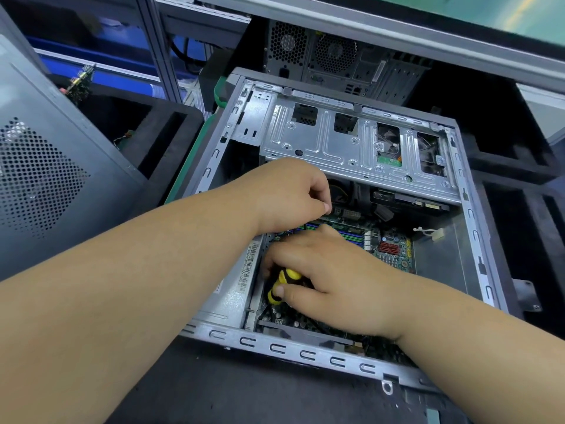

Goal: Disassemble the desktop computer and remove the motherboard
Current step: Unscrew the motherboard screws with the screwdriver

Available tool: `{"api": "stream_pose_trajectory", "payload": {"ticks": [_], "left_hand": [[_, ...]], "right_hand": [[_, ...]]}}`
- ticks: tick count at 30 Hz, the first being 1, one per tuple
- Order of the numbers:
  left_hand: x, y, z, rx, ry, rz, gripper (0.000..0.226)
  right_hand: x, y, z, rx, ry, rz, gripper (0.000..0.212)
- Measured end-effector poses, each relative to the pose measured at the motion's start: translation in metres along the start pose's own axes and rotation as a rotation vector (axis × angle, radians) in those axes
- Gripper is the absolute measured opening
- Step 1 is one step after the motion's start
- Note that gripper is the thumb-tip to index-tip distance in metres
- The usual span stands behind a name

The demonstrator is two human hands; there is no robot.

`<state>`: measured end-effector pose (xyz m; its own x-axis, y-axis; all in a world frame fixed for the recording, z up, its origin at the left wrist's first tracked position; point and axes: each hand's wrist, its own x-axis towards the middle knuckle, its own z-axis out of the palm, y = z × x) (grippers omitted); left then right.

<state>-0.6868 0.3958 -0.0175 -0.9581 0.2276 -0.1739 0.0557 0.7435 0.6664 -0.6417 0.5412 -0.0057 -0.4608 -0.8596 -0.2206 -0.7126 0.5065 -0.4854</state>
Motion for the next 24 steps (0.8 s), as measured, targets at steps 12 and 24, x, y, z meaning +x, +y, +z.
{"api": "stream_pose_trajectory", "payload": {"ticks": [12,24], "left_hand": [[-0.0021,0.0023,-0.003,-0.056,-0.008,0.006,0.009],[-0.0014,0.0025,-0.0029,-0.108,0.005,-0.013,0.007]], "right_hand": [[-0.0006,-0.0013,0.0035,0.003,0.062,0.005,0.014],[0.0012,-0.0003,0.0051,0.094,0.068,0.019,0.023]]}}
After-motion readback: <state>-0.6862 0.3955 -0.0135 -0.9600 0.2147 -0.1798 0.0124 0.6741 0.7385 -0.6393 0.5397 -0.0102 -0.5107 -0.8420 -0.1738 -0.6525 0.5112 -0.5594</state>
